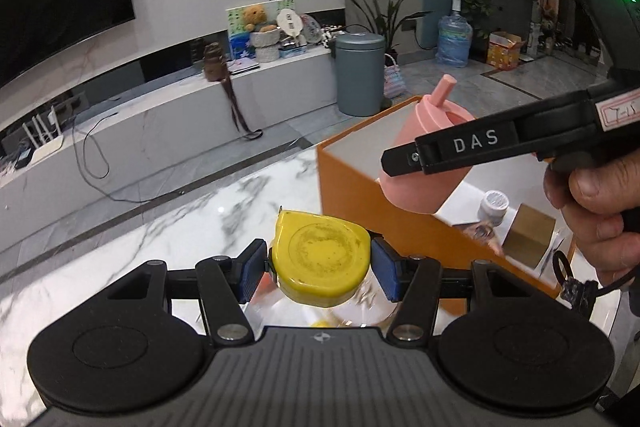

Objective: Organize rigid objects
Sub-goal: 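Carry the tape measure and pink cup container over the orange box with both tools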

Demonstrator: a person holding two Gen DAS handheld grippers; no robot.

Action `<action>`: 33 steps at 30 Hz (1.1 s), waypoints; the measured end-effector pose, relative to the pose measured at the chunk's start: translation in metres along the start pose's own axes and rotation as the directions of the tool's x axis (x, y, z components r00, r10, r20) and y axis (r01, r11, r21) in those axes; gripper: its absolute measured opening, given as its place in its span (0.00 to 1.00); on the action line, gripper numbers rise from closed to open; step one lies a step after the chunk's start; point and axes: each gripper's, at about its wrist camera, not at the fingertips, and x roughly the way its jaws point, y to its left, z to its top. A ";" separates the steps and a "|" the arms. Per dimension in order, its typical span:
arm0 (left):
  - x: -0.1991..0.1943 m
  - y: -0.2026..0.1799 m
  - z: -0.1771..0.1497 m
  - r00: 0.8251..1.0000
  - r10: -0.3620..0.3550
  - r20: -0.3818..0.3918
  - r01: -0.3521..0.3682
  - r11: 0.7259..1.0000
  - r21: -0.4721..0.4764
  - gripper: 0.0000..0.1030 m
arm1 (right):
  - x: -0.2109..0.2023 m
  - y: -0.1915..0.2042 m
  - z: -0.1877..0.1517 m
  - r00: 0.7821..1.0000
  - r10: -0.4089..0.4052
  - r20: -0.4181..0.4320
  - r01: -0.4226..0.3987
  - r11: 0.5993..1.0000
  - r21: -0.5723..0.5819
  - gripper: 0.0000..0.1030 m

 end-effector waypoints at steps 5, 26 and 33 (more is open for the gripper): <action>0.012 -0.020 0.014 1.000 -0.025 -0.005 0.026 0.999 0.026 0.63 | -0.011 -0.024 0.003 0.999 -0.029 0.023 0.028 0.999 0.041 0.57; 0.097 -0.073 0.064 0.993 -0.058 -0.103 0.075 0.982 0.171 0.63 | 0.011 -0.121 0.006 0.982 -0.182 -0.045 0.188 0.960 0.209 0.57; 0.128 -0.084 0.074 0.987 -0.044 -0.154 0.079 0.969 0.235 0.63 | 0.031 -0.139 0.008 0.973 -0.210 -0.097 0.228 0.940 0.255 0.57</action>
